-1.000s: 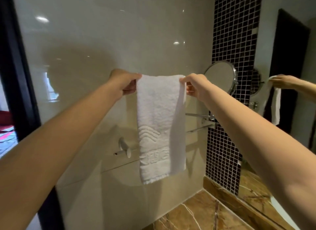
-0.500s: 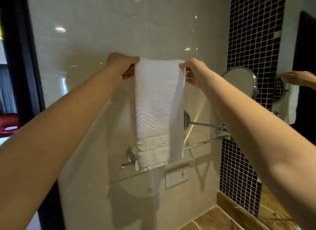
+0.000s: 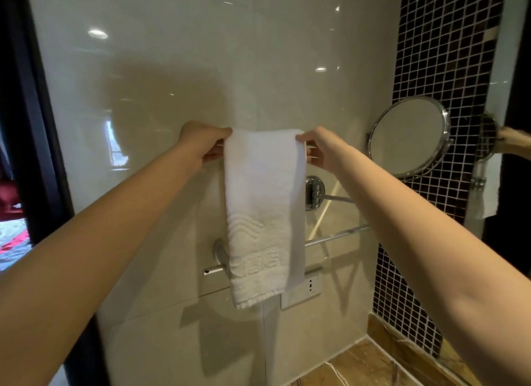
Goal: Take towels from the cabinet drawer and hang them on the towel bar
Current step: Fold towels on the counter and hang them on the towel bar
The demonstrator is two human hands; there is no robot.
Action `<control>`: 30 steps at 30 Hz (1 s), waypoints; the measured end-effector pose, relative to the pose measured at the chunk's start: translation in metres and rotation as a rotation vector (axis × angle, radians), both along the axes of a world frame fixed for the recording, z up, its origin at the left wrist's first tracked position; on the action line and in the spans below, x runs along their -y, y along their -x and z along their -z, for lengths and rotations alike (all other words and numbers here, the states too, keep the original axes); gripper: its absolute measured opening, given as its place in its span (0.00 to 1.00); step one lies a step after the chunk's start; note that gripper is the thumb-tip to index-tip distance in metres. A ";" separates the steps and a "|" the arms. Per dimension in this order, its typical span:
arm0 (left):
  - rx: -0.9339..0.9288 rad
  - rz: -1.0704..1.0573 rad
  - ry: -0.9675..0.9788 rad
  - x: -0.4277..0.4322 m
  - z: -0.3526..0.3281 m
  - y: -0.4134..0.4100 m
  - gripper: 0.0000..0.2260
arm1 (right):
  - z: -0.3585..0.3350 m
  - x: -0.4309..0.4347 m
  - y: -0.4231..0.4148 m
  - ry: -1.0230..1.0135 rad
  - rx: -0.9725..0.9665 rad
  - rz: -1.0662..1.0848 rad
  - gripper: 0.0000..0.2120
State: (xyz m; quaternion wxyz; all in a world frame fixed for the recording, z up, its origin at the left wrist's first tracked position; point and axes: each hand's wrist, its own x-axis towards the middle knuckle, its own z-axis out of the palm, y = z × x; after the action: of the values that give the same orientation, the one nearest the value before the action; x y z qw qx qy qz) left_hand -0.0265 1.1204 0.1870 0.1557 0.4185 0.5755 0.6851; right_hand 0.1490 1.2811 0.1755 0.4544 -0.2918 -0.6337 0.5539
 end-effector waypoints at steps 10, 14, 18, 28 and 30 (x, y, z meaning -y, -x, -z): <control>0.031 -0.012 0.108 -0.005 0.052 0.006 0.07 | 0.054 -0.016 0.012 0.125 0.048 -0.015 0.01; 0.064 -0.001 0.159 -0.006 0.074 0.005 0.07 | 0.077 -0.021 0.011 0.173 0.121 -0.067 0.04; 0.078 0.023 0.183 -0.007 0.091 0.003 0.06 | 0.094 -0.021 0.006 0.178 0.123 -0.081 0.03; 0.055 0.022 0.267 -0.010 0.123 -0.004 0.06 | 0.137 -0.034 -0.006 0.263 0.194 -0.106 0.01; 0.032 0.015 0.278 -0.011 0.128 -0.005 0.06 | 0.145 -0.037 -0.007 0.266 0.223 -0.115 0.02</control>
State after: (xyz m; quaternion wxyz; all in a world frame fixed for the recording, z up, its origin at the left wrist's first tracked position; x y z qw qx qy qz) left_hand -0.0218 1.1309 0.0593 0.2265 0.3860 0.6592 0.6043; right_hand 0.1564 1.3181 0.0308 0.3063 -0.3723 -0.6169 0.6221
